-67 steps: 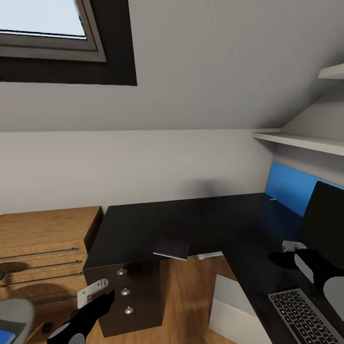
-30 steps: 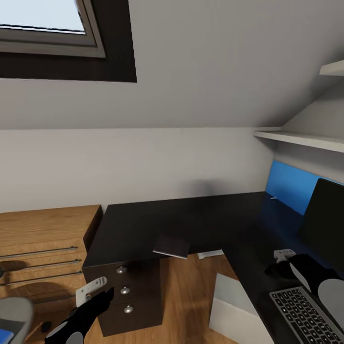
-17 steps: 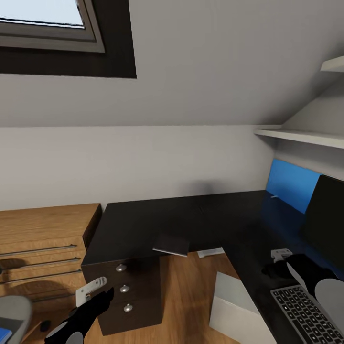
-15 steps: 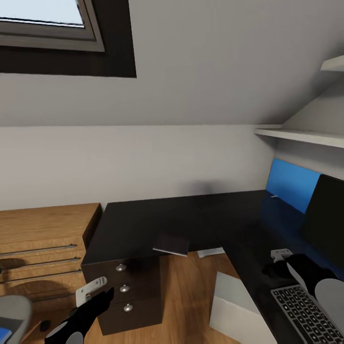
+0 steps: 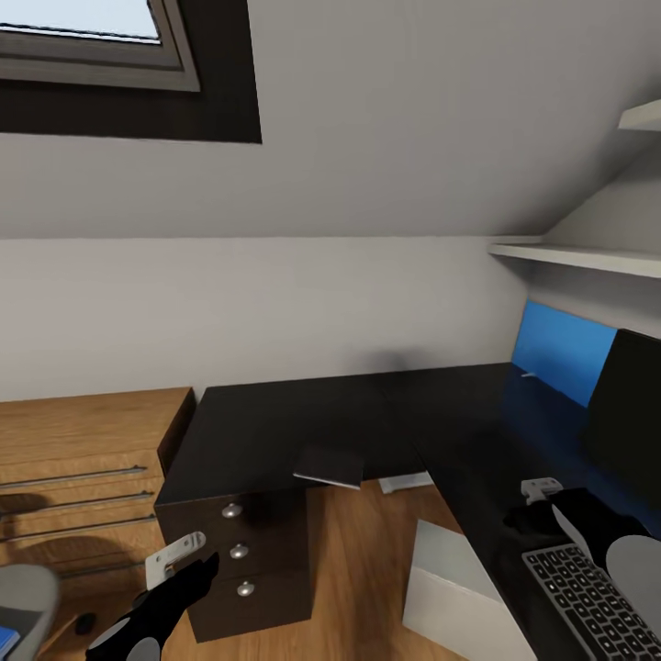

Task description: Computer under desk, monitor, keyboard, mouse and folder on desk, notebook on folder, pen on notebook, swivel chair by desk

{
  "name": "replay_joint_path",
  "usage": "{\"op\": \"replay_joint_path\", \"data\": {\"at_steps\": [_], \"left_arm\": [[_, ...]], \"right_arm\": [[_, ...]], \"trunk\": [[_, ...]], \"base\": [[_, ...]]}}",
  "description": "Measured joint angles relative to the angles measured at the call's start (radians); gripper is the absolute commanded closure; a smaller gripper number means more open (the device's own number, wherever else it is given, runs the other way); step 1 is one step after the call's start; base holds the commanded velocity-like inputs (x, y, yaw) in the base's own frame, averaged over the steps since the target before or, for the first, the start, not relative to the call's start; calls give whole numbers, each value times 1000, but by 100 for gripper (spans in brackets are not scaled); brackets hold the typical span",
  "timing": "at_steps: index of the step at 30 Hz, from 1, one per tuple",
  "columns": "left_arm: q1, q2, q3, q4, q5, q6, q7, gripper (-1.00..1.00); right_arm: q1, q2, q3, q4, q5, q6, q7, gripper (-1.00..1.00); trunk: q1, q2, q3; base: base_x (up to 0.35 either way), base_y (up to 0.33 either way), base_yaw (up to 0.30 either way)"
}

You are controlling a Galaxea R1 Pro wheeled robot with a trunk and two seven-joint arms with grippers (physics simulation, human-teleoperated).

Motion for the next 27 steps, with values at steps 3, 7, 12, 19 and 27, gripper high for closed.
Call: {"op": "replay_joint_path", "data": {"at_steps": [3,7,12,19,27], "left_arm": [[0,0,0,0,0,0,0,-100],[0,0,0,0,0,0,0,-100],[0,1,-2,0,0,2,0,-100],[0,3,-3,0,0,4,-1,-100],[0,3,-3,0,0,6,-1,-100]], "right_arm": [[0,0,0,0,0,0,0,100],[0,0,1,0,0,0,0,100],[0,1,1,0,0,0,0,100],[0,1,1,0,0,0,0,100],[0,2,1,1,0,0,-1,100]], "trunk": [[12,-21,-9],[27,-49,-22],[27,-49,-22],[27,-49,-22],[27,-49,-22]], "base": [[0,0,0],[0,0,0],[0,0,0],[80,26,0],[77,5,0]]}}
